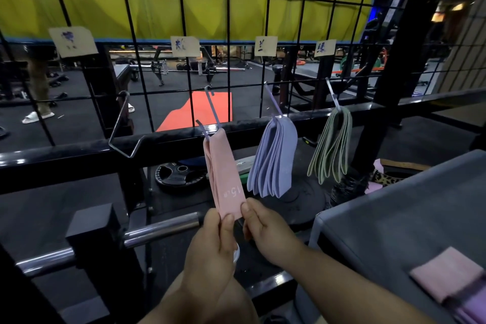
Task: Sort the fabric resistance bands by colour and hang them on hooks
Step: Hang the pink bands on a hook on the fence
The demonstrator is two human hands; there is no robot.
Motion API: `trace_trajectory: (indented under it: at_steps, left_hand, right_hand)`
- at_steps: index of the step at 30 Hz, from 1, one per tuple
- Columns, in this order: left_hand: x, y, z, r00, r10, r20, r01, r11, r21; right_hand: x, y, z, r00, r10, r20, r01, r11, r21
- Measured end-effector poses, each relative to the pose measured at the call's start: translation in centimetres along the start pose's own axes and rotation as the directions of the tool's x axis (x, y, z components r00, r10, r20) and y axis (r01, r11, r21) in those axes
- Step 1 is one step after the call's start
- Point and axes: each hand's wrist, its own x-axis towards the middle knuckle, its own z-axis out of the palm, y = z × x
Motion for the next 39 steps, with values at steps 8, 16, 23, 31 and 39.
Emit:
trace_trajectory:
  at_steps: [8,16,23,31,39]
  left_hand:
    - [-0.2,0.3,0.7,0.998,-0.059,-0.008,0.058,0.994,-0.092]
    - [-0.7,0.1,1.9,0.997,-0.076,-0.003,0.075,0.991,-0.106]
    - [-1.2,0.4,2.9,0.998,-0.048,0.033,0.049,0.998,-0.039]
    - [-0.3,1.4,7.8,0.969,-0.003,0.247,-0.016,0.997,0.075]
    - [-0.6,4.2,14.9,0.874,0.053,0.483,-0.123,0.986,0.115]
  right_hand:
    - [-0.4,0.1,-0.5,1.000,0.008,-0.016,-0.008,0.999,-0.050]
    - [-1.2,1.4,-1.2,0.999,-0.017,-0.042,0.012,0.994,-0.112]
    - [-2.1,2.7,-2.3,0.996,0.031,-0.088,-0.041,0.993,-0.111]
    - [-4.5,4.9,-6.0,0.961,0.164,-0.221,-0.181,0.982,-0.060]
    - [-8.2,7.5,-11.9,0.918,0.211,-0.336,-0.297,0.926,-0.232]
